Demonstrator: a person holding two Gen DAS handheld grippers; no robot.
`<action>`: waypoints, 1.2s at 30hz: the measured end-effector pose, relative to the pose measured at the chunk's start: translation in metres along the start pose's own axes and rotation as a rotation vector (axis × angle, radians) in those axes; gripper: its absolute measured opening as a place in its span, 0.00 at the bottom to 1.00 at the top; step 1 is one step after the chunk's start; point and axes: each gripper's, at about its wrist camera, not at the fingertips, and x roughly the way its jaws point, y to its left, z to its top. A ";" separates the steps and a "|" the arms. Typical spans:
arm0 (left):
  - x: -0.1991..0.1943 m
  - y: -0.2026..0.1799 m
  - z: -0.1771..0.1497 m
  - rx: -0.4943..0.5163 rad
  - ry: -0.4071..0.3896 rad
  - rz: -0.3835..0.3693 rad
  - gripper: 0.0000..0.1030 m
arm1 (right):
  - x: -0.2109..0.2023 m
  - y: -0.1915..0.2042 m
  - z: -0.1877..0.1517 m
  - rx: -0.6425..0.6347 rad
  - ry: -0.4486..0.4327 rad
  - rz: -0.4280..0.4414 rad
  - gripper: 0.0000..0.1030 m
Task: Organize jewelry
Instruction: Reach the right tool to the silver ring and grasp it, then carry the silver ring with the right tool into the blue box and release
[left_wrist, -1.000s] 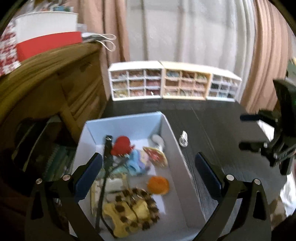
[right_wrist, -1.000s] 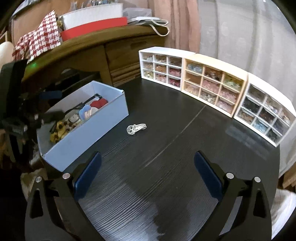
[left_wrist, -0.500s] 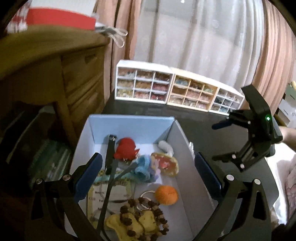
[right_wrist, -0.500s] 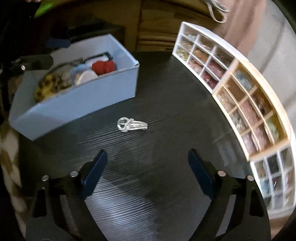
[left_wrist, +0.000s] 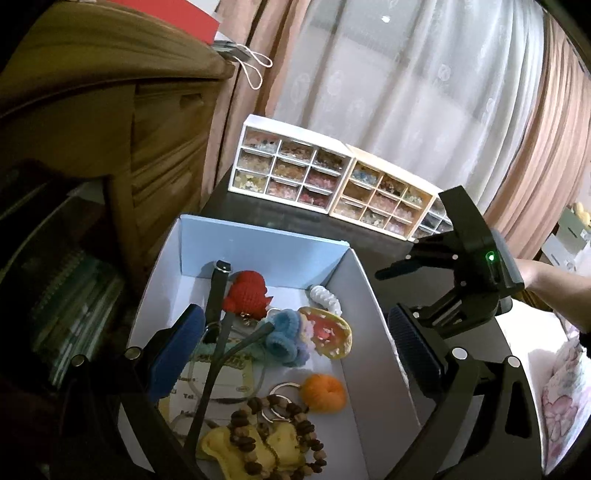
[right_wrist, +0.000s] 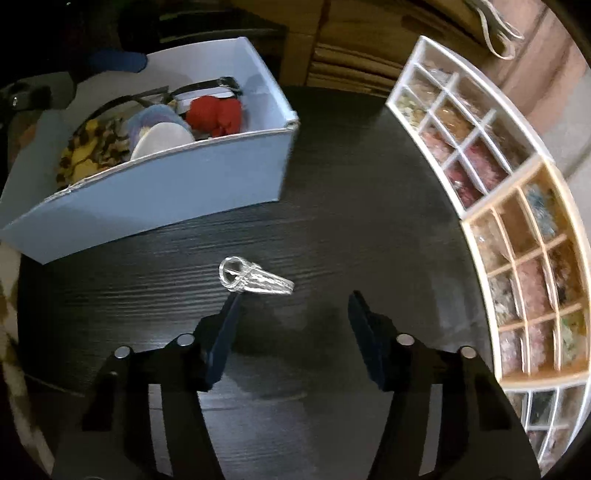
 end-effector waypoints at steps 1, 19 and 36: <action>0.001 0.000 0.000 -0.003 0.002 0.000 0.96 | 0.001 -0.001 0.002 0.001 -0.001 0.006 0.50; 0.002 0.005 0.000 -0.037 0.009 -0.026 0.96 | 0.015 -0.013 0.026 0.182 -0.087 0.164 0.22; 0.002 0.008 -0.001 -0.061 -0.018 -0.032 0.96 | -0.057 -0.002 -0.018 0.796 -0.485 0.081 0.22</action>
